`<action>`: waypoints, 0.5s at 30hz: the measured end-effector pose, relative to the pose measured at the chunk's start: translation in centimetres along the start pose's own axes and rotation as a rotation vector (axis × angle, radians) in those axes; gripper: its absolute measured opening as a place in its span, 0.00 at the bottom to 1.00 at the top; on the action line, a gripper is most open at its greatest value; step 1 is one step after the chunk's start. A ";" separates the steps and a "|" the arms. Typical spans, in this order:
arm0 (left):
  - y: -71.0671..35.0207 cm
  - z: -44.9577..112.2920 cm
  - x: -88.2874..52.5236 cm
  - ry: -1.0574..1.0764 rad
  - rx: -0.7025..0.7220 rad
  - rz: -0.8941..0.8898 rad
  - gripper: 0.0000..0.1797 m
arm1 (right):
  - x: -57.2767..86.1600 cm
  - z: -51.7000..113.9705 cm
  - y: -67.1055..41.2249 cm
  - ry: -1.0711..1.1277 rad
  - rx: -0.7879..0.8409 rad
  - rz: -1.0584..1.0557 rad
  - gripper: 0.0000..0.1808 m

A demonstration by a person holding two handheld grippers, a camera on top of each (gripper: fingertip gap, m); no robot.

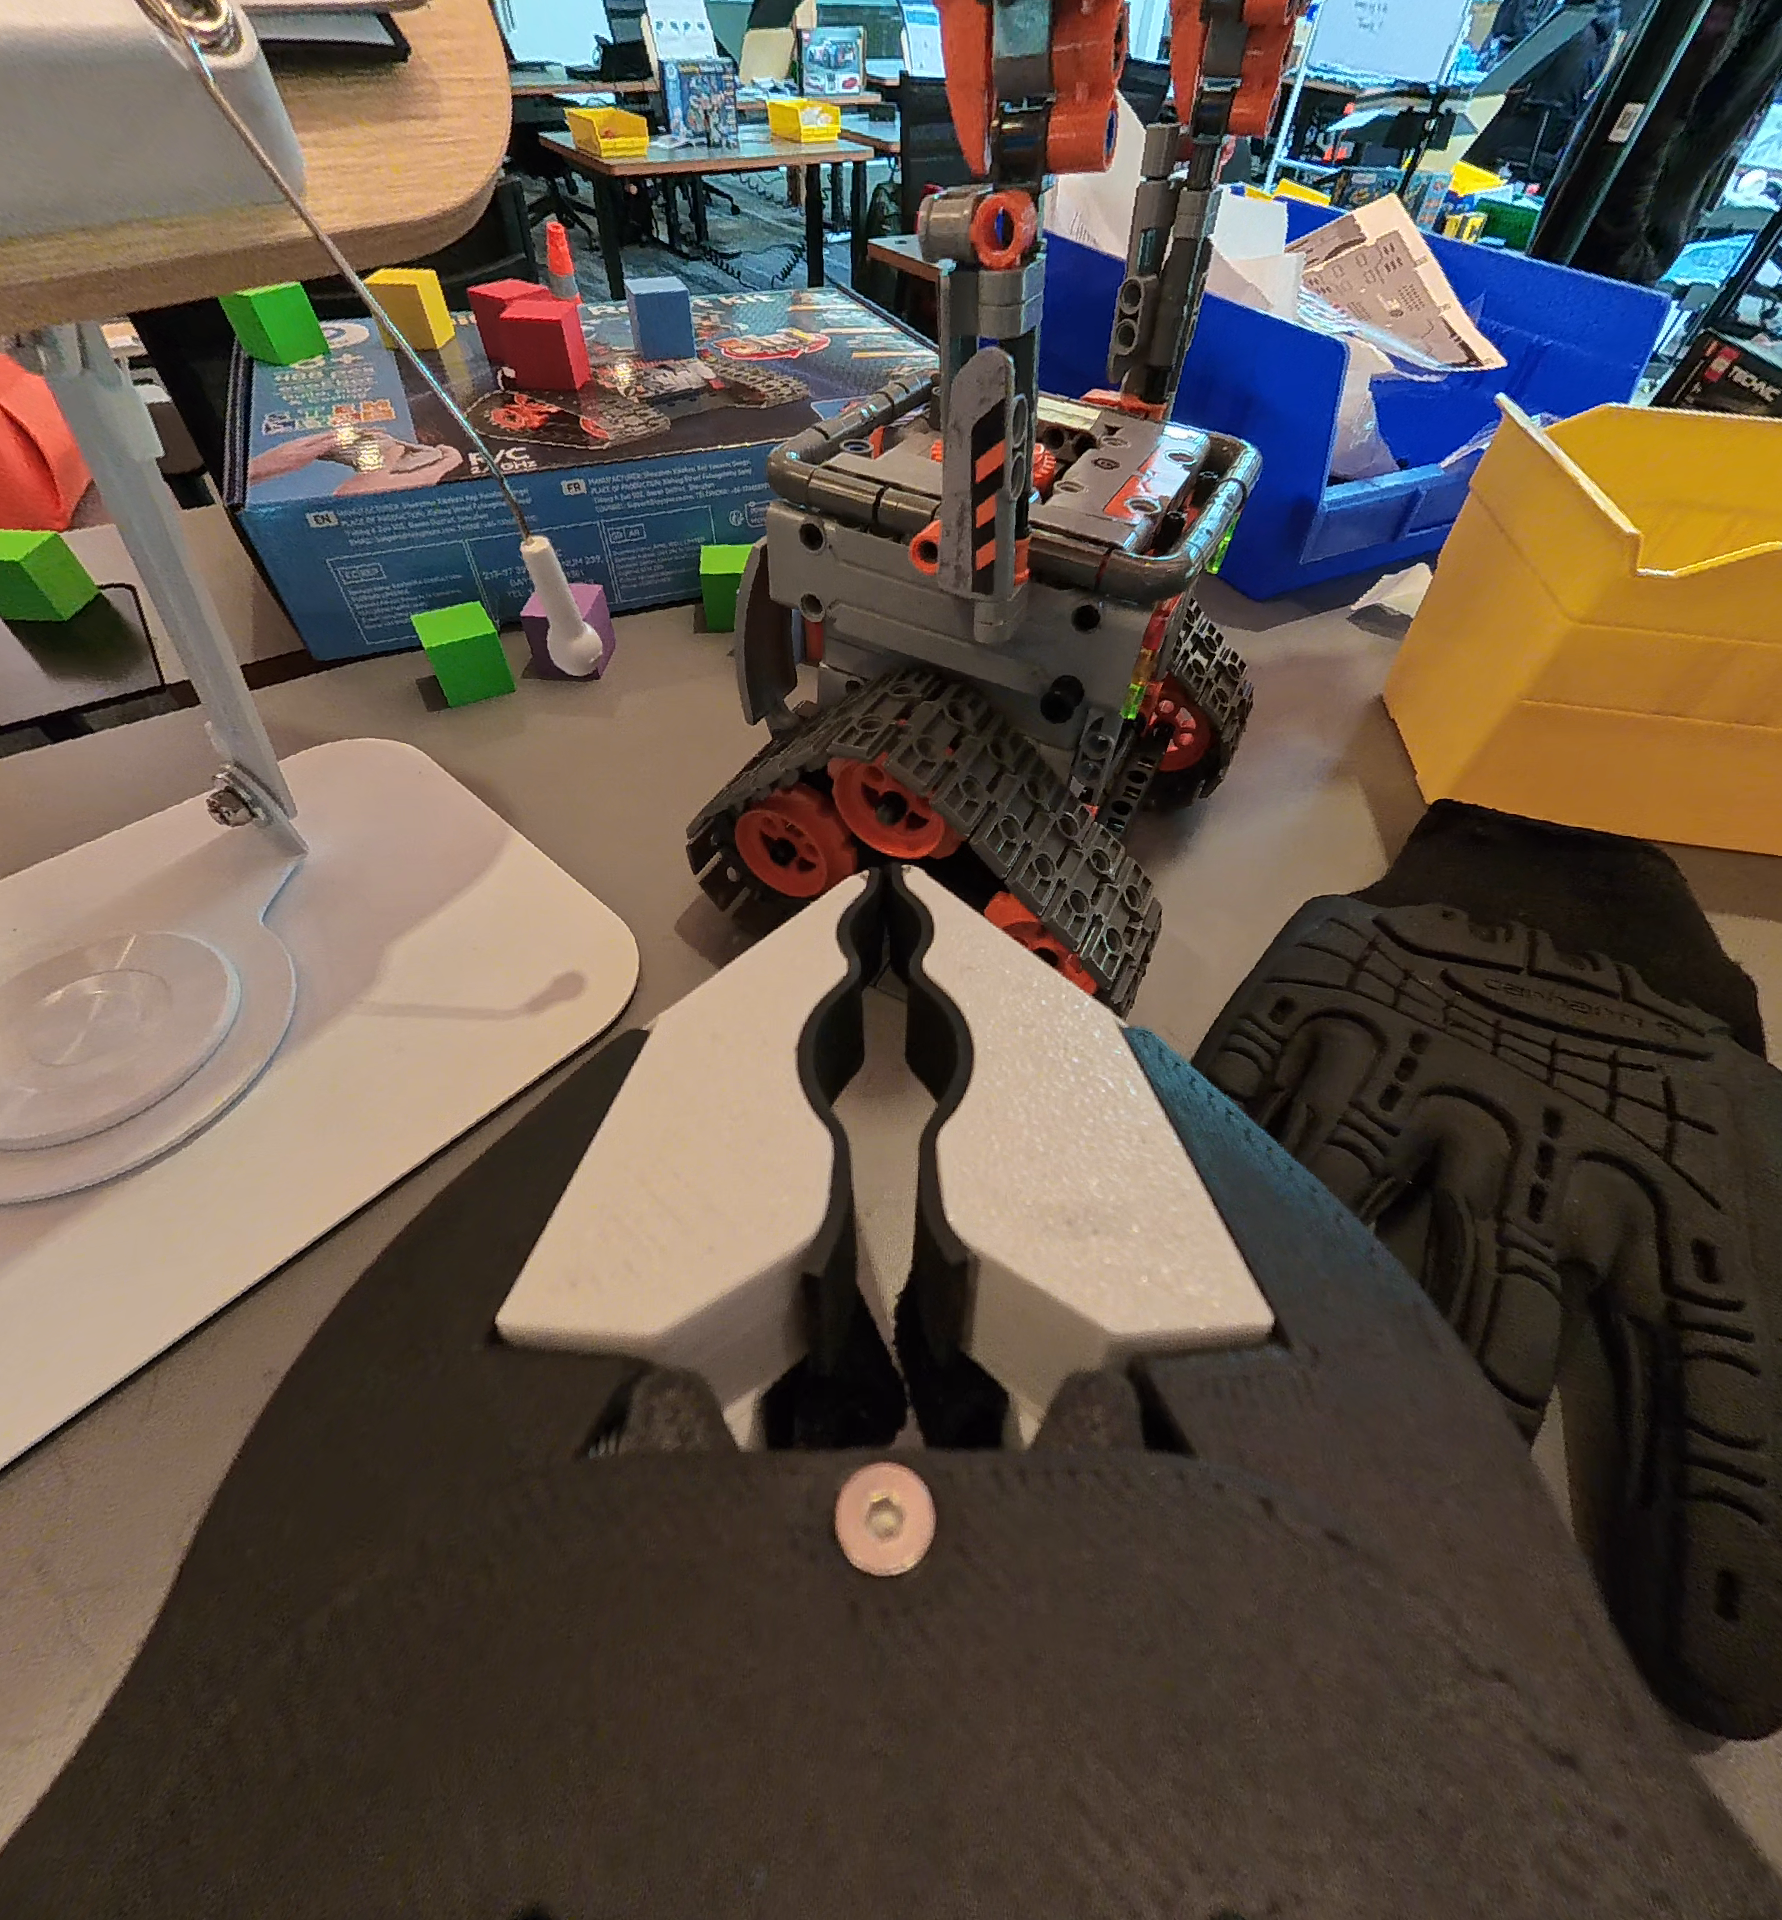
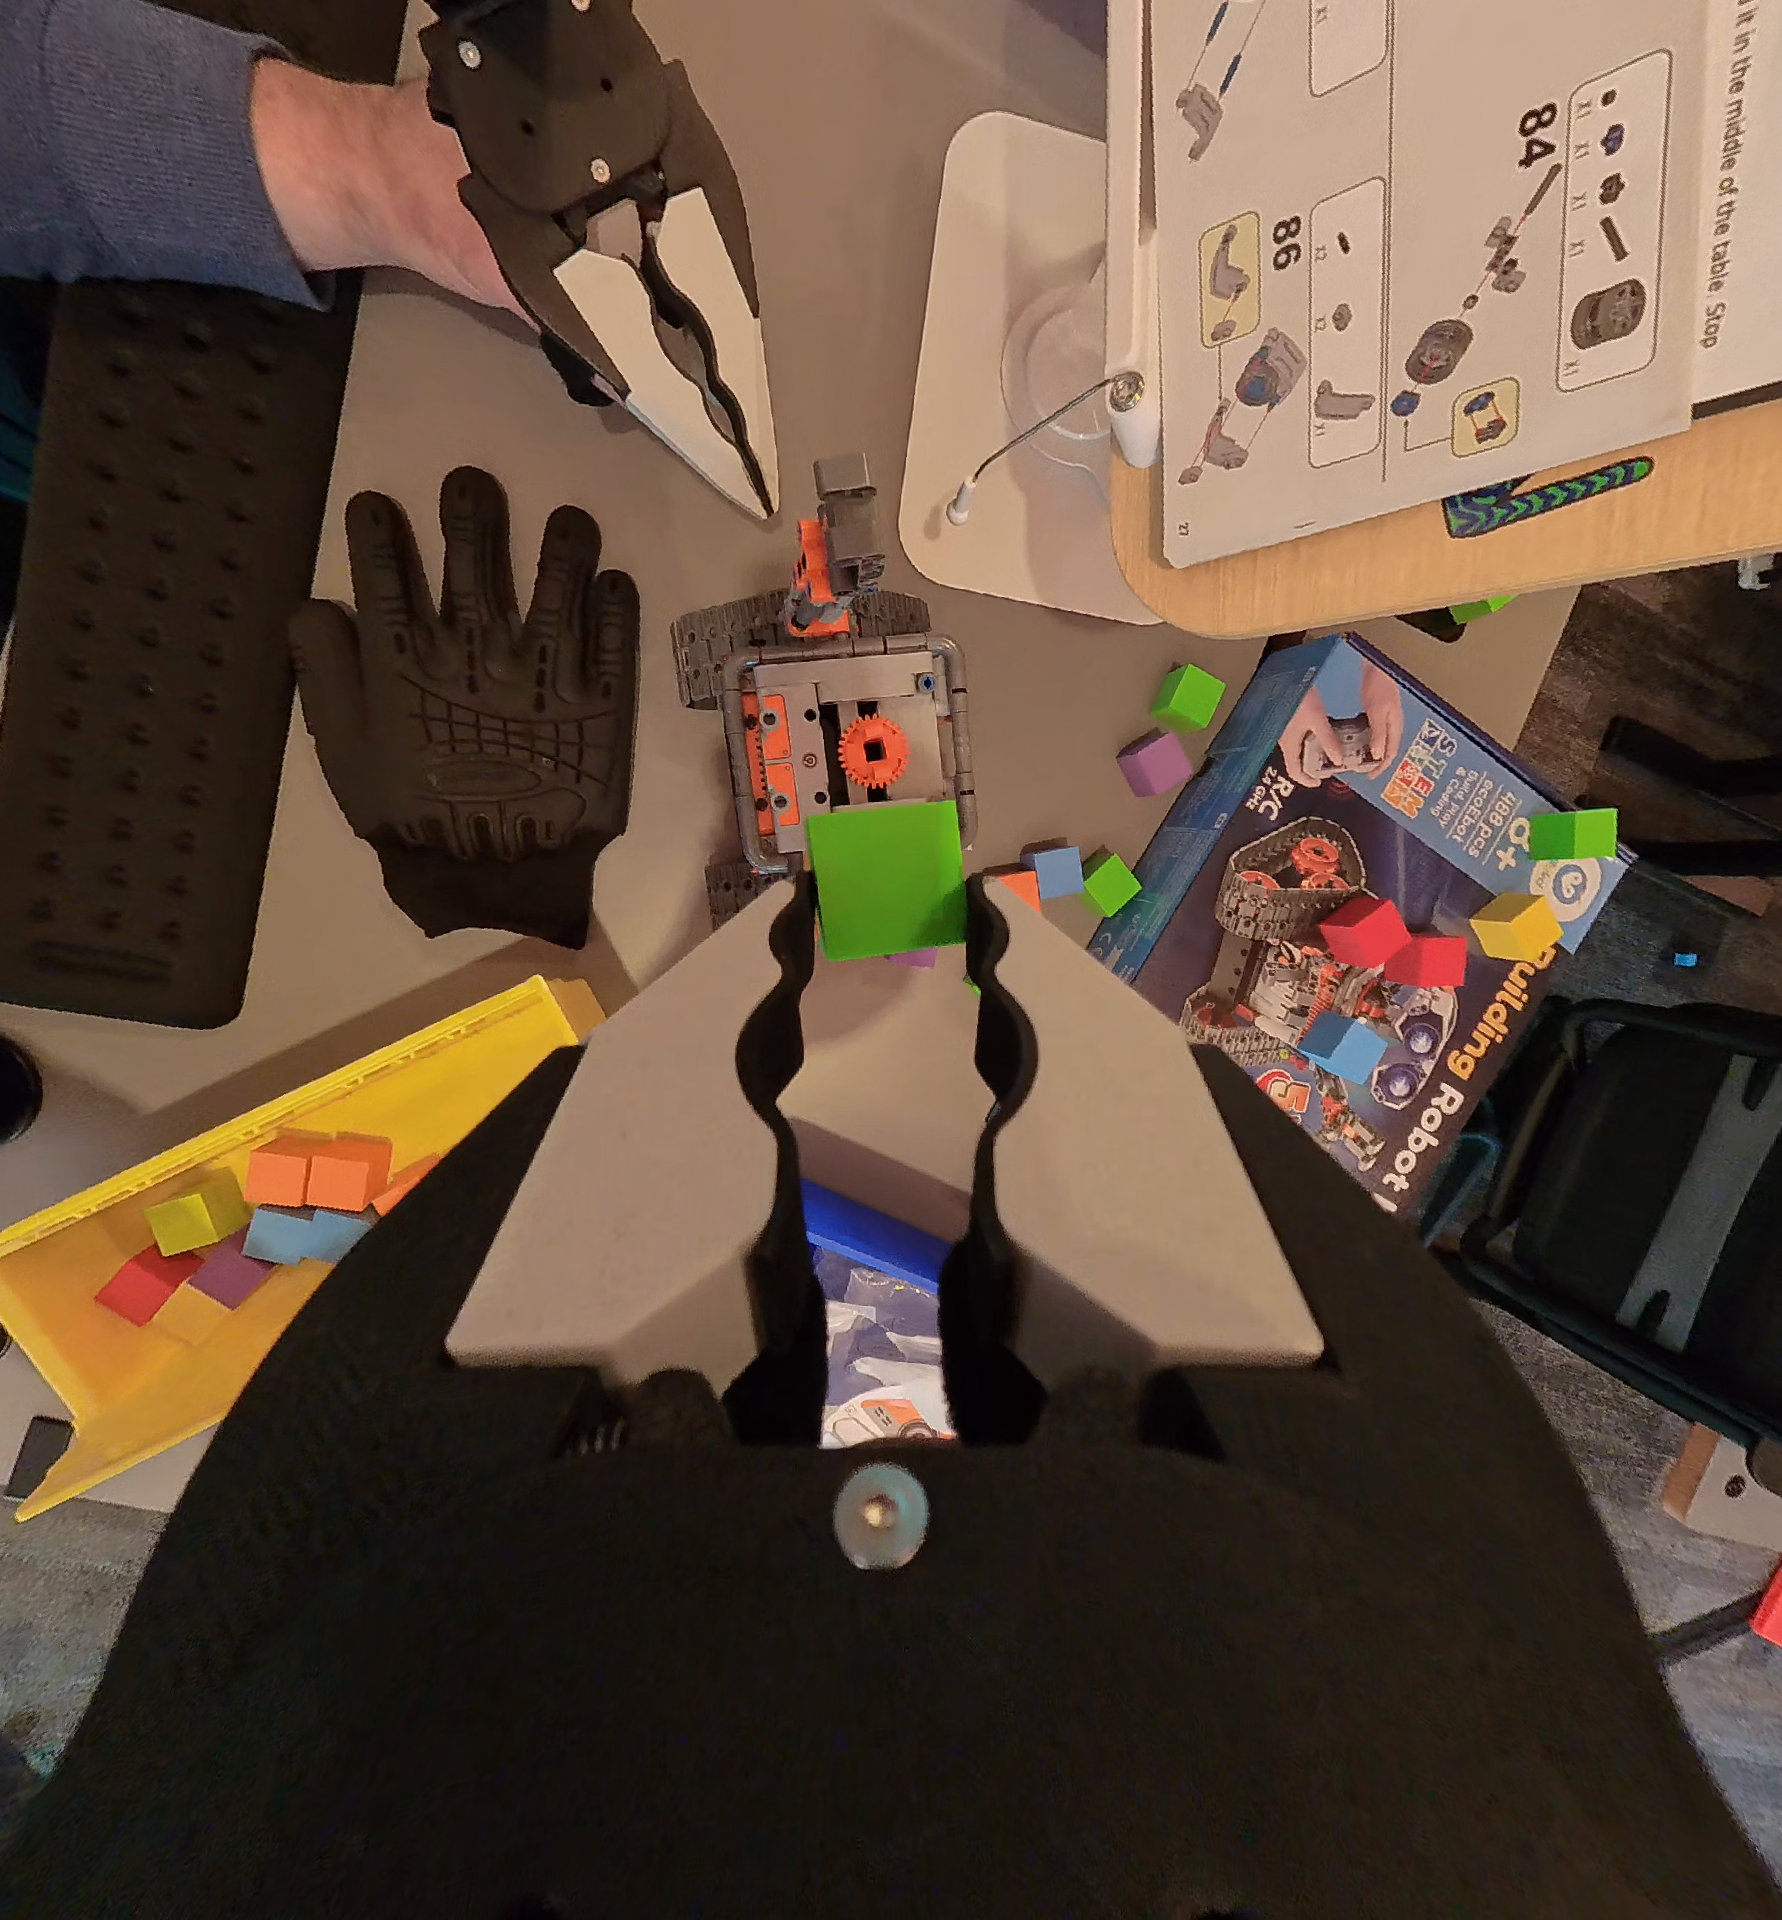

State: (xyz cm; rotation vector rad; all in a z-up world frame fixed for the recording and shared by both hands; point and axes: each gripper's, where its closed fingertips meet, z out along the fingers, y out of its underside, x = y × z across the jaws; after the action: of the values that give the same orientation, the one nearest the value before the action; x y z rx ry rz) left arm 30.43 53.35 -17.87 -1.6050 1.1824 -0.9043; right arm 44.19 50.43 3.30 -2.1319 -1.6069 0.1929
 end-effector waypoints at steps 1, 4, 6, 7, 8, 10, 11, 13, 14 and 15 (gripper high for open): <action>0.0 0.0 0.0 0.000 -0.001 0.001 0.00 | 0.1 0.1 0.1 0.005 -0.006 0.001 0.15; 0.0 0.0 0.0 0.002 -0.002 0.000 0.00 | 0.2 0.2 0.2 0.004 -0.009 0.003 0.15; 0.1 0.1 0.1 0.002 -0.004 0.001 0.00 | 0.3 0.2 0.2 0.004 -0.008 0.000 0.15; 0.1 0.1 0.0 0.002 -0.004 0.001 0.00 | 0.3 0.2 0.2 0.003 -0.007 0.002 0.15; 0.0 0.1 0.1 0.003 -0.004 0.001 0.00 | 0.3 0.3 0.3 0.004 -0.007 0.002 0.15; 0.0 0.1 0.1 0.003 -0.004 0.001 0.00 | 0.3 0.3 0.3 0.001 -0.009 0.003 0.15; 0.1 0.1 0.1 0.003 -0.004 0.002 0.00 | 0.3 0.4 0.4 0.001 -0.008 0.003 0.15; 0.1 0.1 0.1 0.003 -0.004 0.000 0.00 | 0.2 0.4 0.3 -0.002 -0.007 -0.002 0.15; 0.1 0.1 0.1 0.003 -0.004 0.000 0.00 | 0.2 0.4 0.3 -0.002 -0.007 -0.002 0.15; 0.1 0.1 0.1 0.004 -0.005 0.000 0.00 | 0.2 0.4 0.3 -0.001 -0.008 -0.004 0.15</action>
State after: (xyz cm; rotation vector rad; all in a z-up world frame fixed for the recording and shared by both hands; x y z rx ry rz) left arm 30.50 53.29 -17.96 -1.6079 1.1877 -0.9058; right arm 44.41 50.68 2.85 -2.1346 -1.6152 0.1860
